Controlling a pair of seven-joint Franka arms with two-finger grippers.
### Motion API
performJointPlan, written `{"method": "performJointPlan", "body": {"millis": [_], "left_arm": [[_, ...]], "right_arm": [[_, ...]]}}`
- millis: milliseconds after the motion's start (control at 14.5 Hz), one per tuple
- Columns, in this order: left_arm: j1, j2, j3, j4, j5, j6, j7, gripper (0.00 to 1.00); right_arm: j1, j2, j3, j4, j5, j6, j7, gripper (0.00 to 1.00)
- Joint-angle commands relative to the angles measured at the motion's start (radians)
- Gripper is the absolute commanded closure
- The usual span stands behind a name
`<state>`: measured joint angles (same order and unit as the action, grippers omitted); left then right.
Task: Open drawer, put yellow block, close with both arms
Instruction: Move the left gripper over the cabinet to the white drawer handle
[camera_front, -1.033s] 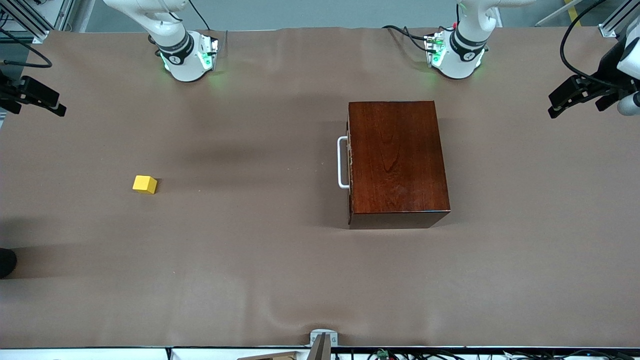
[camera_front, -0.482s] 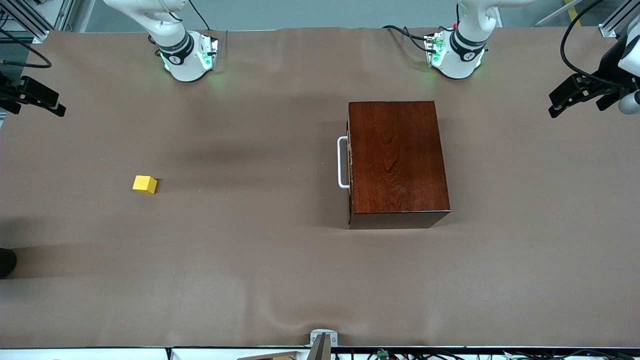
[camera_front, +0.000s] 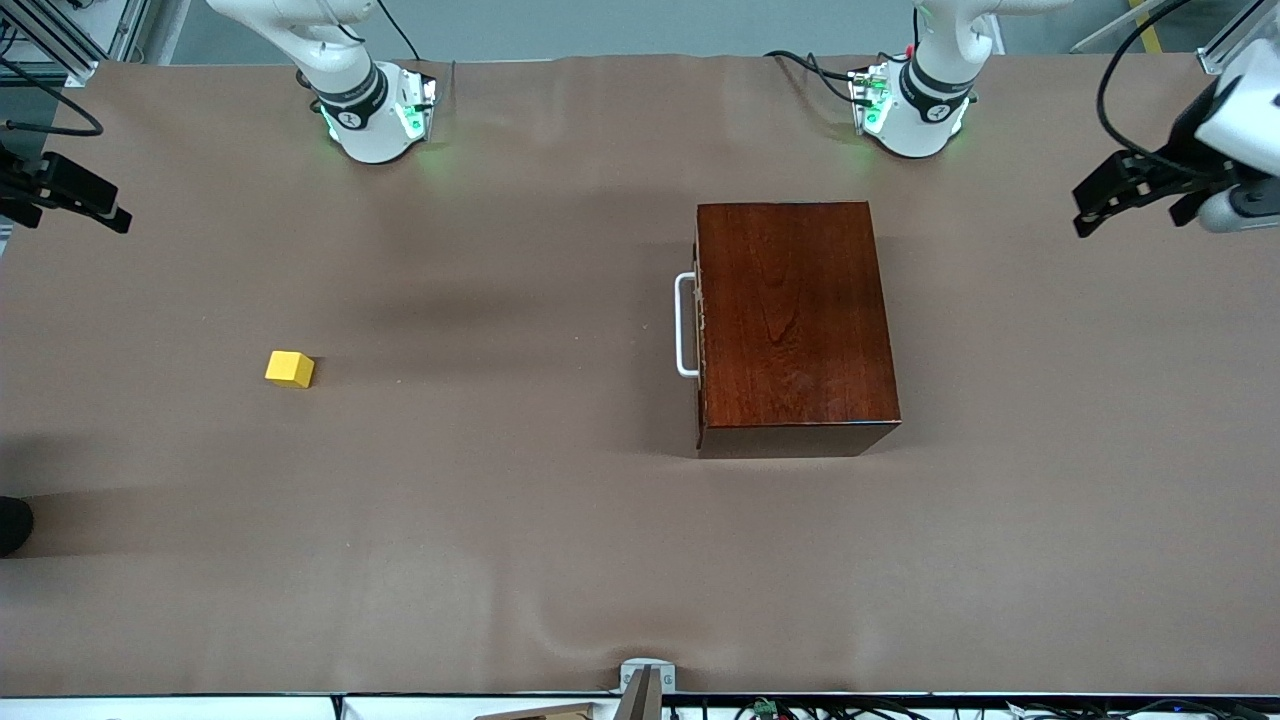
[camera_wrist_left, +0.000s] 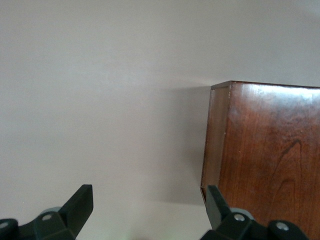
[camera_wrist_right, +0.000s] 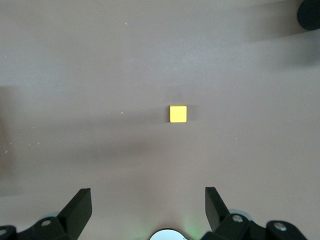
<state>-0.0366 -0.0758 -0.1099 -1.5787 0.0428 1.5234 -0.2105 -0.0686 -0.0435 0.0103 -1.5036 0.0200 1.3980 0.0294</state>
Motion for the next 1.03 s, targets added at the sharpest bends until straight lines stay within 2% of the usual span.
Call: {"method": "performJointPlan", "body": {"millis": [0,207,413,689,964], "left_arm": [[-0.002,0.056,-0.057,0.042,0.008,-0.008,-0.021,0.0],[-0.003,0.109,-0.154,0.052,0.011,-0.008,-0.145,0.0],[-0.017,0.201,-0.255,0.115,0.017,-0.003,-0.252,0.0],[-0.182,0.336,-0.267,0.209,0.095,-0.002,-0.455,0.0],[-0.317,0.442,-0.257,0.264,0.107,0.05,-0.639,0.0]], "right_arm": [[-0.016,0.005,0.008,0.014,0.011,-0.013,-0.003,0.0],[-0.016,0.005,0.008,0.014,0.011,-0.013,-0.002,0.0],[-0.016,0.007,0.008,0.014,0.011,-0.013,-0.002,0.0],[-0.017,0.005,0.008,0.014,0.011,-0.013,-0.002,0.0],[-0.017,0.005,0.008,0.014,0.011,-0.013,-0.002,0.0]]}}
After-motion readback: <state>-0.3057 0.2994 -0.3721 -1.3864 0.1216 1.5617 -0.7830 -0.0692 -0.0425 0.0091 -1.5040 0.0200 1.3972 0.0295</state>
